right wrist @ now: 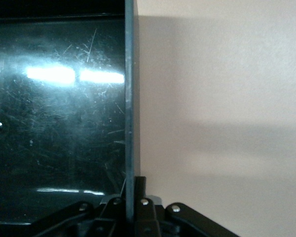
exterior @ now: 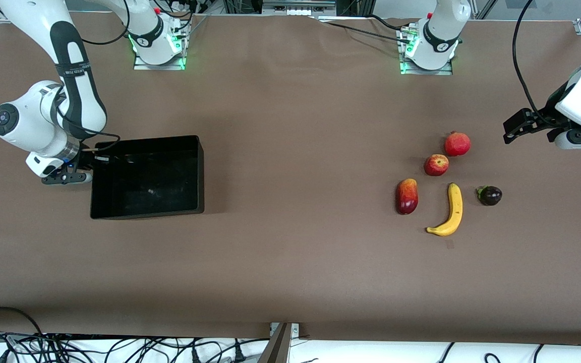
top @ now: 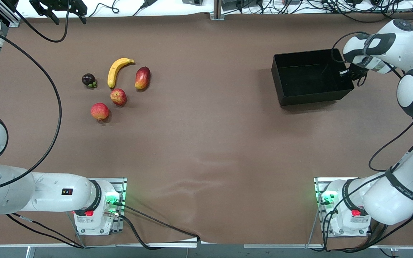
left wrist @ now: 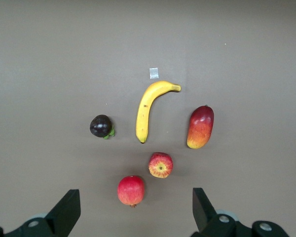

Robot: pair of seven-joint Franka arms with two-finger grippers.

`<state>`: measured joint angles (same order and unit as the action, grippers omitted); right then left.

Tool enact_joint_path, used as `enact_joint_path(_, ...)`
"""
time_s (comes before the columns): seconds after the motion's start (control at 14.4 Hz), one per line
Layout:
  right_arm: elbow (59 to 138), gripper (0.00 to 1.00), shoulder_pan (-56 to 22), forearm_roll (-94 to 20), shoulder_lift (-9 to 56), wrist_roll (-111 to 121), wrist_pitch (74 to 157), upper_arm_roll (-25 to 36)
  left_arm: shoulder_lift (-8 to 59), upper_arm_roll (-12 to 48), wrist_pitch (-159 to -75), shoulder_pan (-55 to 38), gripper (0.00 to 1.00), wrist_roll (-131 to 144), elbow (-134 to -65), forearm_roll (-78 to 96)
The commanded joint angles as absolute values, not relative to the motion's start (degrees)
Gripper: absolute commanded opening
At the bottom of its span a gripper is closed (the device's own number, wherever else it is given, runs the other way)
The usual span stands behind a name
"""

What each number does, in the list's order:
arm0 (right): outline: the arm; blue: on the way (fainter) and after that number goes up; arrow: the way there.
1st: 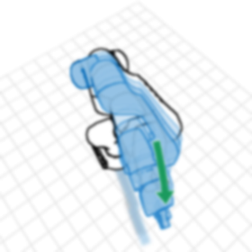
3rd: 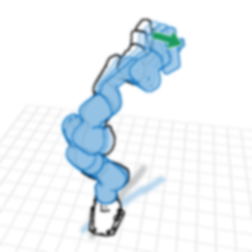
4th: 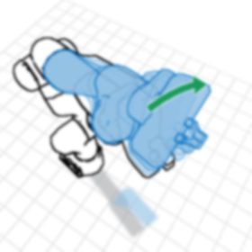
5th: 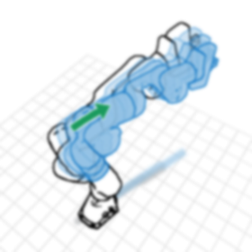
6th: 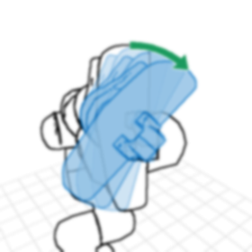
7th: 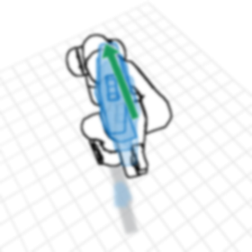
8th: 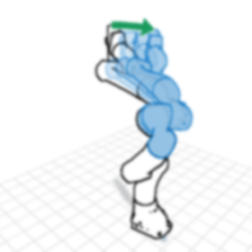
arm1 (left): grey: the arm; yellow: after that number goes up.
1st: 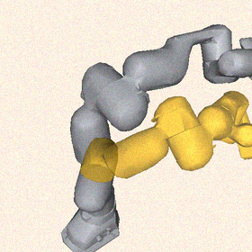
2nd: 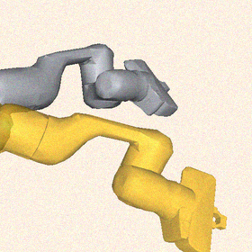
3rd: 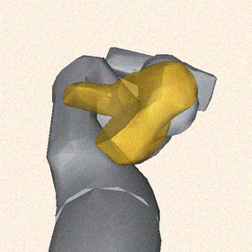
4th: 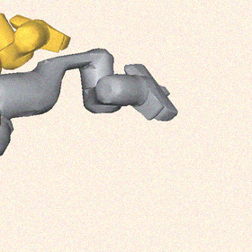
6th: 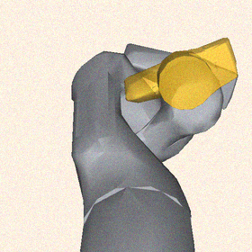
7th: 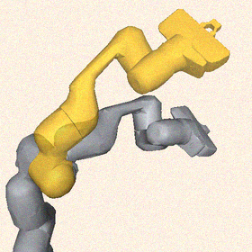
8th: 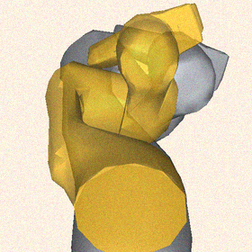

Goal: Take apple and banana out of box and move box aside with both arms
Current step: 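Set the tray down and open the right gripper off its rim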

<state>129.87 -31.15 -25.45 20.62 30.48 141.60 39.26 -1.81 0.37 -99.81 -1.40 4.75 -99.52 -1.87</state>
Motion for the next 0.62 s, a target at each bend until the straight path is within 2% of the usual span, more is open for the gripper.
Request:
enact_joint_path(0.0,130.17,0.0,-30.76,-30.39,22.23,31.73,143.08,38.5,-2.64,1.14,-99.32,-0.62,1.0,3.6,-99.84,-2.81)
enact_joint_path(0.35,129.99,0.0,-30.94,-30.76,22.76,32.34,143.88,38.41,-2.64,1.23,-99.23,-0.62,1.0,3.6,-99.84,-2.81)
enact_joint_path(0.42,129.73,0.1,-31.11,-30.76,22.68,33.47,143.53,38.32,-2.64,1.23,-99.23,-0.62,1.0,3.6,-99.84,-2.81)
enact_joint_path(0.49,129.29,0.67,-31.29,-30.76,22.5,35.31,143.35,38.32,-2.64,1.14,-99.23,-0.62,1.0,3.6,-99.84,-2.81)
enact_joint_path(0.56,129.2,1.0,-31.72,-30.76,21.98,35.68,143.26,38.15,-2.64,1.23,-99.23,-0.62,1.0,3.6,-99.84,-2.81)
